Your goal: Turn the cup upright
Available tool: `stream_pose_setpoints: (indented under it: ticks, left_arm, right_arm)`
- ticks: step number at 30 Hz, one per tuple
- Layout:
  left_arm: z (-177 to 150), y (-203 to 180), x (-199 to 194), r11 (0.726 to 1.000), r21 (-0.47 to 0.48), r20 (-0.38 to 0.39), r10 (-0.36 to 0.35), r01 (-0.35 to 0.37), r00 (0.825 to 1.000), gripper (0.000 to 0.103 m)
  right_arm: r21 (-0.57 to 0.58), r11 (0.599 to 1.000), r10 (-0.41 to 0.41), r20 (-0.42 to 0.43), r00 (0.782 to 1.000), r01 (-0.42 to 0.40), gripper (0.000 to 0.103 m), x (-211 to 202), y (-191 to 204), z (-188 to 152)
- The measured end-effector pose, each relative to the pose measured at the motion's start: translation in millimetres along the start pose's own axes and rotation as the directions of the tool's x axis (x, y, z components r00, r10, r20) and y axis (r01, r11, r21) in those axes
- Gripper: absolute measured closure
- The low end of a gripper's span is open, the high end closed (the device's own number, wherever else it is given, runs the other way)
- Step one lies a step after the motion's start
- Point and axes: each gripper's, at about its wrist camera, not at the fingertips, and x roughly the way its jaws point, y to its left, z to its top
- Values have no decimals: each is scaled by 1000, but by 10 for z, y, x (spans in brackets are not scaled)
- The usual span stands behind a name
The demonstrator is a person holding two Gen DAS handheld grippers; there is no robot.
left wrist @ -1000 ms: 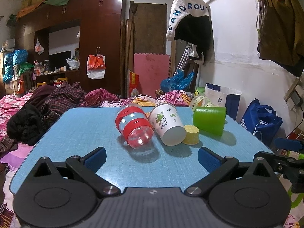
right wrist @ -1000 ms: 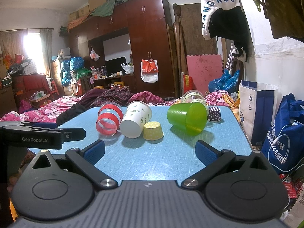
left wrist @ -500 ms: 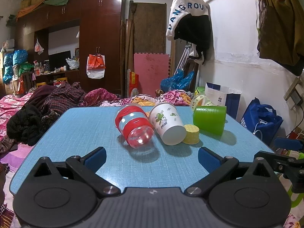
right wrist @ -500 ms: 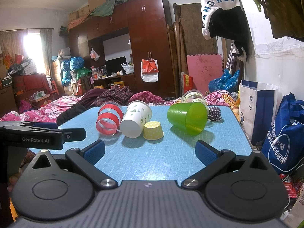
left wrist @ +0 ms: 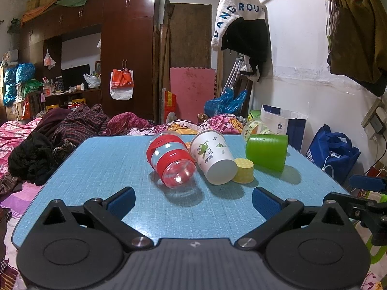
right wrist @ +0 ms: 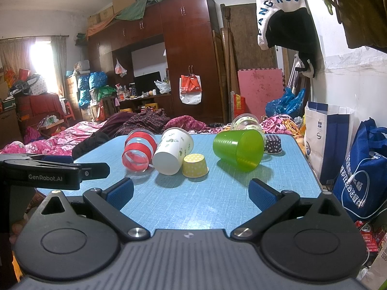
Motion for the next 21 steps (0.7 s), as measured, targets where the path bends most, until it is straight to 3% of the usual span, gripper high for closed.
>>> stream_pose_setpoints:
  ticks: [15,21]
  left_arm:
    - [-3,9,43,1000,-2,-7,-2,2,1000,0]
    - [-7,78,106,1000,-8,-14,-16,16,1000,0]
  right_arm:
    - [20,1000,1,-29,1000,-1,1,69,-65,-71]
    - [14,1000,-3,11,1000,2,1,172,-256,242]
